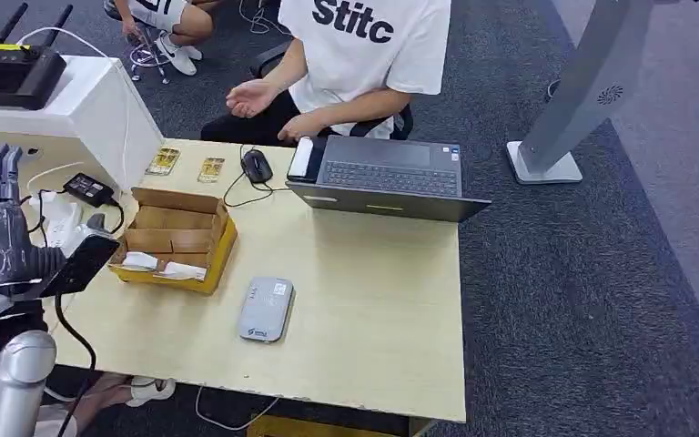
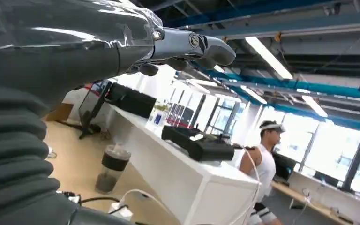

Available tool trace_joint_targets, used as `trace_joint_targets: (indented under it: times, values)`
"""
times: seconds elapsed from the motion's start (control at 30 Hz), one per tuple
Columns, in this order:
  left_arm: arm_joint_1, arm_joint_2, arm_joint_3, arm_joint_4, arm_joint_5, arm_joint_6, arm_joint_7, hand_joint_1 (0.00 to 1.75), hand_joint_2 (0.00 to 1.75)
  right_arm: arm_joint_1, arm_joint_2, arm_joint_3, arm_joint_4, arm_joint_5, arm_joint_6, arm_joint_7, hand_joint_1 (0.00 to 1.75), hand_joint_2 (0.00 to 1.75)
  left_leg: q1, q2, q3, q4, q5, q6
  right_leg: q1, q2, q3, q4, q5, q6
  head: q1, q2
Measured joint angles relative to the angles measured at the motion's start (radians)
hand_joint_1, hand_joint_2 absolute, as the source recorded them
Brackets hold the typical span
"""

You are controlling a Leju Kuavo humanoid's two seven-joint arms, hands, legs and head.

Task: Pass the card to the sensor for recognition and then transmit it.

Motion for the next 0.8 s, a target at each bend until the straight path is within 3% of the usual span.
trace_joint_targets:
  times: [0.2, 0.4, 0.8]
  values:
    - [0.067, 0.047, 0.036, -0.093, 0.083, -0.12, -0.012, 0.0, 1.75, 0.004, 0.003, -0.001, 0.005, -0.029, -0.004, -0.01, 0.0, 1.75, 0.0, 0.0, 0.0, 0.0, 0.0, 0.0, 0.0, 0.0, 0.0, 0.0, 0.0, 0.0, 0.0, 0.0]
    - [0.14, 0.07, 0.047, -0.202, 0.104, -0.177, -0.022, 0.0, 1.75, 0.005, 0.01, -0.003, 0.008, -0.052, -0.004, -0.019, 0.0, 1.75, 0.0, 0.0, 0.0, 0.0, 0.0, 0.0, 0.0, 0.0, 0.0, 0.0, 0.0, 0.0, 0.001, 0.0]
    - [0.234, 0.069, 0.014, -0.28, 0.048, -0.189, 0.001, 0.0, 1.75, 0.003, 0.014, -0.004, 0.008, -0.061, 0.0, -0.028, 0.0, 1.75, 0.0, 0.0, 0.0, 0.0, 0.0, 0.0, 0.0, 0.0, 0.0, 0.0, 0.0, 0.0, 0.0, 0.0]
